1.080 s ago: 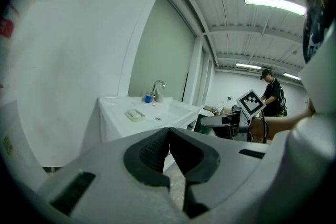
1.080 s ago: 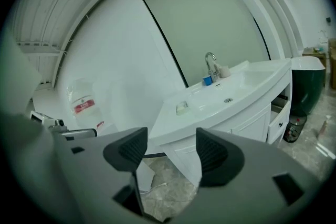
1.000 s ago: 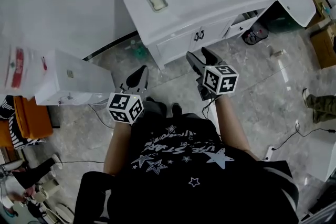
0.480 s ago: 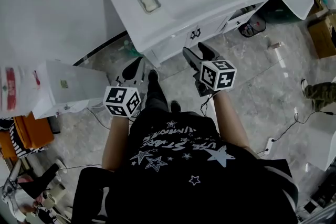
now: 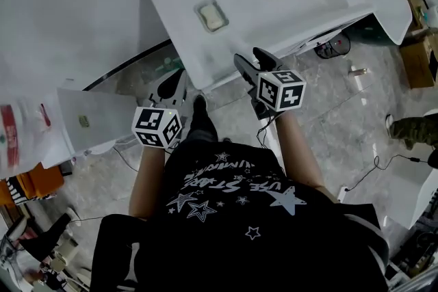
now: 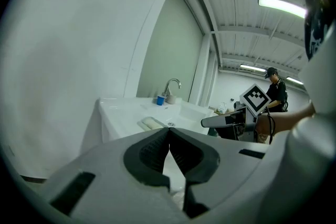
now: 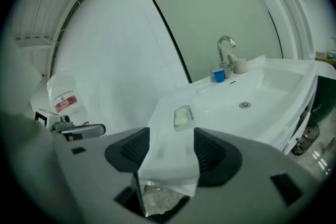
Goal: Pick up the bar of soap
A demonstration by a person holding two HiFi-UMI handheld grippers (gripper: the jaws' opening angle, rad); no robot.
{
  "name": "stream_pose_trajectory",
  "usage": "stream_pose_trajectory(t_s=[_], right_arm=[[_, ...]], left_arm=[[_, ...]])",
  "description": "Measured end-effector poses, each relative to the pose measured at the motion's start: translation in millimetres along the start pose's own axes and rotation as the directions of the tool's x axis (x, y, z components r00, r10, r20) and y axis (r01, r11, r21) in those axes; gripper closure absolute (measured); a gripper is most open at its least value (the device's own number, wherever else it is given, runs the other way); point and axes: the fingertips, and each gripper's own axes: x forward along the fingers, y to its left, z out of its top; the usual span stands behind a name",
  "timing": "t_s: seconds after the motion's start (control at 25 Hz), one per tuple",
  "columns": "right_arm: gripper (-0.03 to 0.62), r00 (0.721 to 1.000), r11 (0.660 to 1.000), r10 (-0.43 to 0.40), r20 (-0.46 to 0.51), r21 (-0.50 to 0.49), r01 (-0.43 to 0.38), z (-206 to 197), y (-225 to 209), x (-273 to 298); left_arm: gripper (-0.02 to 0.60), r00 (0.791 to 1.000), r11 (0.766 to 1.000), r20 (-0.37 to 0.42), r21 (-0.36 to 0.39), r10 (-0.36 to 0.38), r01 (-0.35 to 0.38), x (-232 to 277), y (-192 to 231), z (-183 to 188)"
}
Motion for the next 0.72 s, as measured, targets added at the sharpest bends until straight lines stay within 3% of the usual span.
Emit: stream_pose_trajectory(t_s=[0.4, 0.72], right_arm=[[0.333, 0.992, 0.998, -0.043, -0.120, -0.048, 0.037, 34, 0, 104], [0.352, 0.952, 0.994, -0.100, -0.288, -0.081, 0.080, 28, -11, 157]], left_arm=[[0.571, 1.000, 1.000, -0.008, -0.008, -0.007, 0.007, 42, 86, 29], [0.571, 0.999, 0.998, -0.022, -0.045, -0.034, 0.033, 68, 119, 34]])
